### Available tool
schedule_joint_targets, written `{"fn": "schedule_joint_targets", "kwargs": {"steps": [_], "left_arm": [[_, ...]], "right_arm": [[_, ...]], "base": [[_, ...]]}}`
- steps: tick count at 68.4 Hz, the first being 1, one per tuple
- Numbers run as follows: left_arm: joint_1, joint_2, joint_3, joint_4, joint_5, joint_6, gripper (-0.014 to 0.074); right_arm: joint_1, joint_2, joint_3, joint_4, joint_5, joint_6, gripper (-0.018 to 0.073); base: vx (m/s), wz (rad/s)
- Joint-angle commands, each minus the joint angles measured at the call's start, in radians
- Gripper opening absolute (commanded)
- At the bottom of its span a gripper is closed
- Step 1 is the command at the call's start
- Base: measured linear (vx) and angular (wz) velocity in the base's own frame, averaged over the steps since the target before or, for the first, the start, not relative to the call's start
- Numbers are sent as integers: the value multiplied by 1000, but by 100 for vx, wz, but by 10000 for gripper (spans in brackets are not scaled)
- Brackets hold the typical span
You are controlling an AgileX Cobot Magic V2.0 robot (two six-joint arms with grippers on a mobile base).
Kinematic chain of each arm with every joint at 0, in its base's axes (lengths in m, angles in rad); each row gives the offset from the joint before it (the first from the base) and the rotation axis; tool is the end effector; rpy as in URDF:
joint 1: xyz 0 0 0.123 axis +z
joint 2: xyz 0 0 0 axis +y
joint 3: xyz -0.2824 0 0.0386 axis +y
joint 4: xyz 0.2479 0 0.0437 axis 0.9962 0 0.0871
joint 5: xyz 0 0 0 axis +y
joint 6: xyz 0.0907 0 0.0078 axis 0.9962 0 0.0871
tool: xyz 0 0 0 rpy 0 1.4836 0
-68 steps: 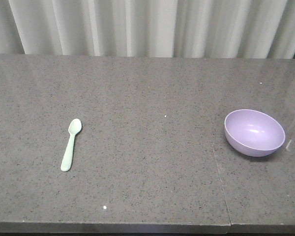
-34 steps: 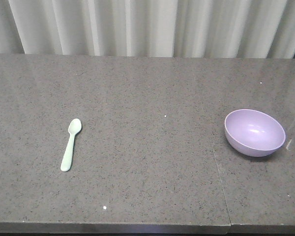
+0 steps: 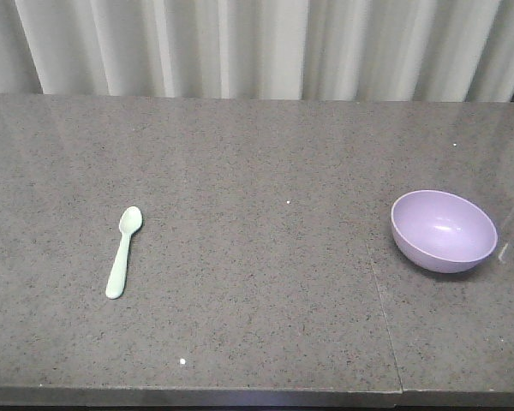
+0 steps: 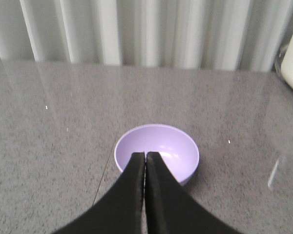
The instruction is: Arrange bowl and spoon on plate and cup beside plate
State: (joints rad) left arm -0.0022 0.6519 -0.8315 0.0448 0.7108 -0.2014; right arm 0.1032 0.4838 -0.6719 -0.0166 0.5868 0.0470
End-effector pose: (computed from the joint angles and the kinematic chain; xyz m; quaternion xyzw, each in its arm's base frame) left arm 0.1172 0.0024 0.3731 -0.0775 0.8417 -0.0330 0.5333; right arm 0.0895 0.0084 0.3498 -0.0256 0.8078 0.0364 0.5878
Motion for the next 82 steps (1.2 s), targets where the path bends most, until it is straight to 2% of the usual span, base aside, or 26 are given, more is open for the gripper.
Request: {"fn": "schedule_joint_targets", "kwargs": {"steps": [1,9,21,53,60,70,82], "left_arm": [[-1,118,-136,-7,69,12,-6],[-1,244,-265,-8,197,12,-6],[-1,388,-372,-9,345,11,-6],[-1,439,-377,-9,363,11,-4],[-1,439,-377,-9,364,10,7],[-1,439,-377,-8,387,11,80],[-1,439,-377,-7,382,11,293]], "right_arm": [[-6,115,-142,-10,89,4,-9],[-6,242,-276,-10,236,11,-9],[-6,385,-378,-9,354,10,-9],[-6,453,-383,-6,390,-3,-5],[-6,453,-383,-6,405,-5,19],[-6,453,-383,-6,414,-5,112],[-6,453,-383,-7,412,-5,304]], "base": [[0,0],[0,0],[0,0],[0,0],[0,0],[0,0],[0,0]]}}
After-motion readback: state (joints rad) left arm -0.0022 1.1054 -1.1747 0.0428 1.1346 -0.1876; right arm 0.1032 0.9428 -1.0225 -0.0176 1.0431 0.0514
